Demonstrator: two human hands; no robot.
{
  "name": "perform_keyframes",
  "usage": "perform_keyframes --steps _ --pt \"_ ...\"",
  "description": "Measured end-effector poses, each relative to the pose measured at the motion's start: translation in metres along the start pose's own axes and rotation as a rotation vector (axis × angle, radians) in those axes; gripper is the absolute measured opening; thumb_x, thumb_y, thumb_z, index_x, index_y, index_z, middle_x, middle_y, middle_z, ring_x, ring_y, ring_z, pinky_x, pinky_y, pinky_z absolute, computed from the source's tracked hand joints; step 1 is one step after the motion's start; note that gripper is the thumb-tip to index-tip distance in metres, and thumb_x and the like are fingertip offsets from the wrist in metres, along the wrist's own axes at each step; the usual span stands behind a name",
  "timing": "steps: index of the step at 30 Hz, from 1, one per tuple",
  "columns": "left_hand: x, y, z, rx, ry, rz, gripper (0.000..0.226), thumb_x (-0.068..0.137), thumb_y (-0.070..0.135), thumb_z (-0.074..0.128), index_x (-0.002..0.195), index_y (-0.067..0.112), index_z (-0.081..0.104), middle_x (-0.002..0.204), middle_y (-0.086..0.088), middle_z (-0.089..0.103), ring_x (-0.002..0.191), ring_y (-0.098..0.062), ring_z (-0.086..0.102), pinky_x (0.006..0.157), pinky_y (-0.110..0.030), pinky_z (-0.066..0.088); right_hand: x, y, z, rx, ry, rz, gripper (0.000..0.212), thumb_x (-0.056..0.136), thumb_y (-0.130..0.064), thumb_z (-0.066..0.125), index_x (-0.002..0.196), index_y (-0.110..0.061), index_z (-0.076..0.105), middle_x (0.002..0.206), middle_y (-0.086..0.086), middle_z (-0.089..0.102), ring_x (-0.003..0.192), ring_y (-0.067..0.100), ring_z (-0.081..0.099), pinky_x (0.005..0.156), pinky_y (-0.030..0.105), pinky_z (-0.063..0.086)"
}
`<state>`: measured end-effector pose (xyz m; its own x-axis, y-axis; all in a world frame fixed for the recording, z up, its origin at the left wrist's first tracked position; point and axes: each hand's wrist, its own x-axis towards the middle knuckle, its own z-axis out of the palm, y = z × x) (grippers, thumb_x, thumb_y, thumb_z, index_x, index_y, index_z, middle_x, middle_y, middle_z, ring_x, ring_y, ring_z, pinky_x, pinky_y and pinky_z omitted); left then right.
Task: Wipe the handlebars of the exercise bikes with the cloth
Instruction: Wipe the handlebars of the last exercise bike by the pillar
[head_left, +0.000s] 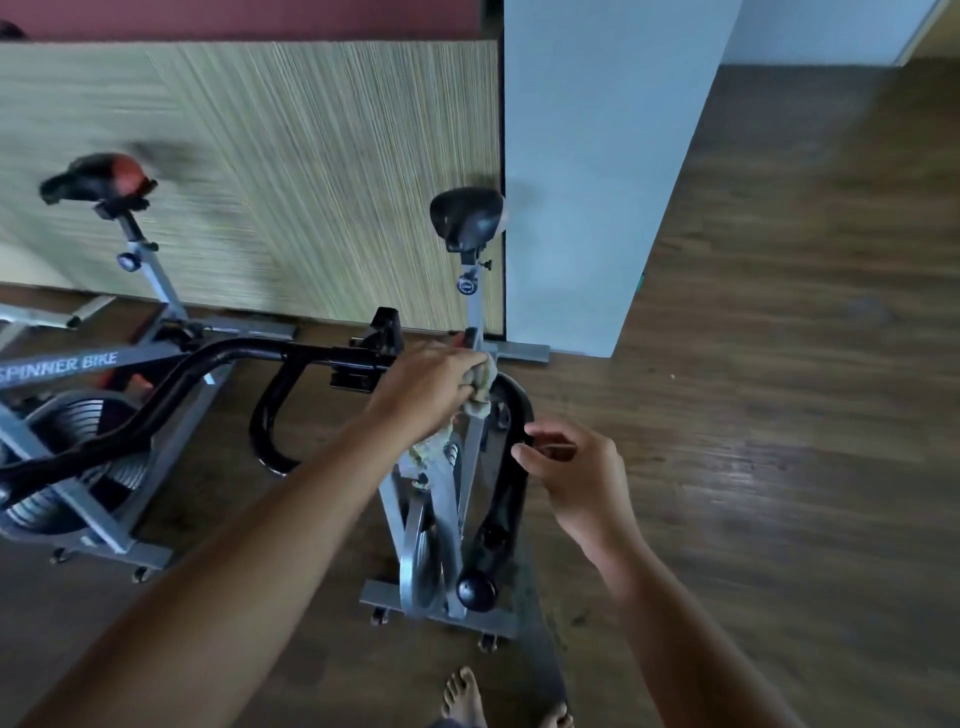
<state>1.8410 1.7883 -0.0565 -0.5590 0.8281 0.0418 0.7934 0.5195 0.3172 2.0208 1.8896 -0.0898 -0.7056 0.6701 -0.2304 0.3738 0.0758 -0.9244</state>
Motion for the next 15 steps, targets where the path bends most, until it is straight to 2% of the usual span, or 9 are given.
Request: perform_keyframes --steps 2,5,7,9,12,15 --pt "0.0 -0.019 -0.007 0.01 -0.004 -0.06 0.042 0.091 0.023 0.071 0.131 0.016 0.063 0.119 -0.007 0.07 0.104 -0.017 0.065 0.09 -0.019 0.043 0.001 0.0 -0.001 0.022 -0.012 0.018 0.022 0.082 -0.027 0.081 0.103 -0.028 0.075 0.088 -0.012 0.076 0.079 -0.002 0.07 0.076 0.019 0.056" --pt "0.002 -0.031 -0.008 -0.068 -0.037 -0.122 0.048 0.09 0.027 0.073 0.135 0.018 0.061 0.118 -0.008 0.07 0.099 -0.018 0.067 0.088 -0.027 0.049 0.001 0.0 -0.001 0.052 -0.023 0.038 0.02 0.08 -0.026 0.082 0.099 -0.029 0.075 0.088 -0.01 0.076 0.08 0.001 0.071 0.078 0.023 0.056" --pt "0.007 -0.025 -0.004 -0.102 -0.07 -0.083 0.045 0.09 0.024 0.072 0.134 0.018 0.061 0.114 -0.007 0.072 0.089 -0.014 0.065 0.085 -0.029 0.054 0.002 0.002 0.001 0.096 -0.014 0.062 0.019 0.079 -0.023 0.083 0.095 -0.029 0.075 0.087 -0.009 0.076 0.081 0.005 0.072 0.079 0.026 0.057" --pt "0.011 -0.014 0.002 -0.124 -0.108 -0.009 0.043 0.091 0.02 0.07 0.134 0.018 0.061 0.115 -0.008 0.071 0.088 -0.012 0.063 0.087 -0.032 0.055 0.003 0.002 0.003 0.146 -0.004 0.081 0.019 0.077 -0.019 0.084 0.092 -0.027 0.075 0.085 -0.006 0.076 0.081 0.009 0.072 0.077 0.026 0.057" --pt "0.015 -0.007 0.007 -0.137 -0.154 0.087 0.041 0.092 0.014 0.068 0.133 0.017 0.062 0.123 -0.009 0.068 0.104 -0.021 0.066 0.087 -0.029 0.05 0.003 0.004 0.005 0.171 0.016 0.067 0.019 0.077 -0.015 0.084 0.092 -0.024 0.076 0.082 -0.004 0.076 0.077 0.009 0.072 0.069 0.019 0.052" --pt "0.016 -0.02 -0.002 -0.07 -0.186 0.096 0.048 0.095 0.022 0.066 0.142 0.021 0.053 0.13 -0.01 0.063 0.107 -0.021 0.064 0.085 -0.024 0.041 0.001 0.004 0.008 0.198 0.032 0.051 0.019 0.078 -0.011 0.084 0.093 -0.021 0.075 0.077 -0.007 0.076 0.072 0.004 0.071 0.064 0.012 0.049"
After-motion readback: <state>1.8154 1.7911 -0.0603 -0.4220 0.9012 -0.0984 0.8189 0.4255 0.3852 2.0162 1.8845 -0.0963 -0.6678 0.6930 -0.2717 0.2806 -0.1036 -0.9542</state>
